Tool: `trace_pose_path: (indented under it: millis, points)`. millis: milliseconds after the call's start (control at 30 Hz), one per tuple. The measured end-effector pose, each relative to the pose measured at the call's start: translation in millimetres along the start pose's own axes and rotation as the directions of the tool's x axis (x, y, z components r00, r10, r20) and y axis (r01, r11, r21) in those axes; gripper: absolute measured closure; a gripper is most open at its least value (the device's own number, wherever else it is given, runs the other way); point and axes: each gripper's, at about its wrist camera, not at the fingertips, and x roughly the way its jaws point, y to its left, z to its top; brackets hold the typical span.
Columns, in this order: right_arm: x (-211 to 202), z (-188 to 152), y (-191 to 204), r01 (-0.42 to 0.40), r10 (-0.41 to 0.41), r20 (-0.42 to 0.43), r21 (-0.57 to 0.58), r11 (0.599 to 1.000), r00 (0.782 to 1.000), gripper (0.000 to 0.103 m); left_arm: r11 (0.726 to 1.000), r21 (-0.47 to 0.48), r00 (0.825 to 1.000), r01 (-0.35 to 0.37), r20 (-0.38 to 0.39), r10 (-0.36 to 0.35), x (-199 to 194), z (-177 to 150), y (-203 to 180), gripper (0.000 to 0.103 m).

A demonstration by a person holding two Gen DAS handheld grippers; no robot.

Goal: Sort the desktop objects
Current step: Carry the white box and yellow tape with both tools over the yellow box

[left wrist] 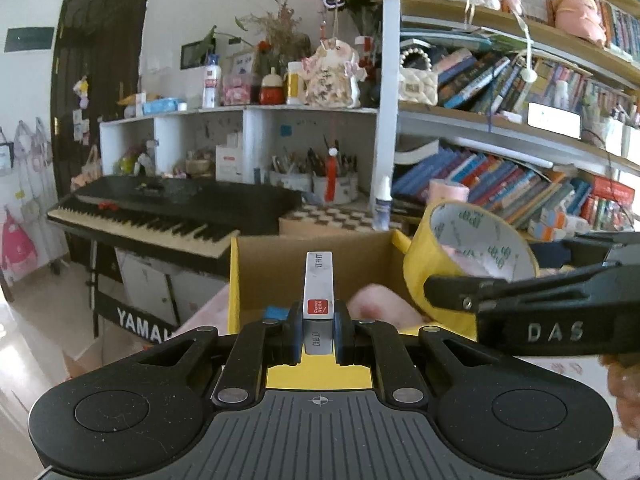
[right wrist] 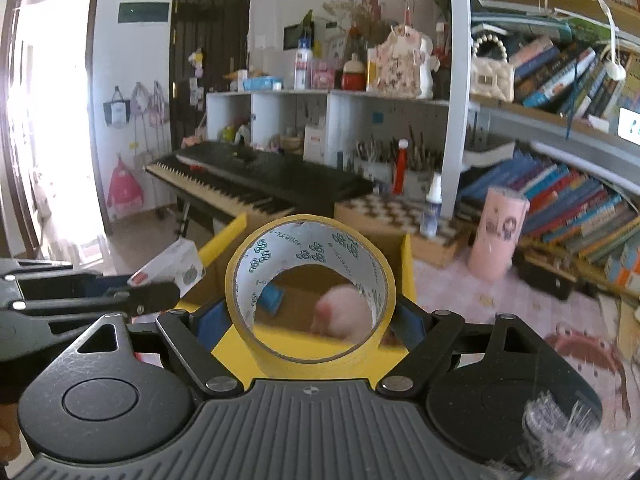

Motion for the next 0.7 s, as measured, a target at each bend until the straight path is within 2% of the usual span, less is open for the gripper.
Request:
trace_pose_path:
  millis: [367,567,700]
  points:
    - [52,32,-28,-0.038,0.039,0.02,-0.052,0.998,0.999,0.021,0.999,0.001,0.999,-0.035,-0.031,0.035,51,15,-2,0.09]
    - [79,38,-36,-0.071,0.071,-0.005,-0.055,0.996,0.997,0.021,0.999,0.0,0.996,-0.041,-0.079,0.041,77,15,-5,0.09]
    - [97,39,-39,-0.104,0.101,-0.043,-0.069,0.992,0.994,0.021,0.999,-0.009,0.986,-0.051,-0.161,0.049,98,12,-5,0.09]
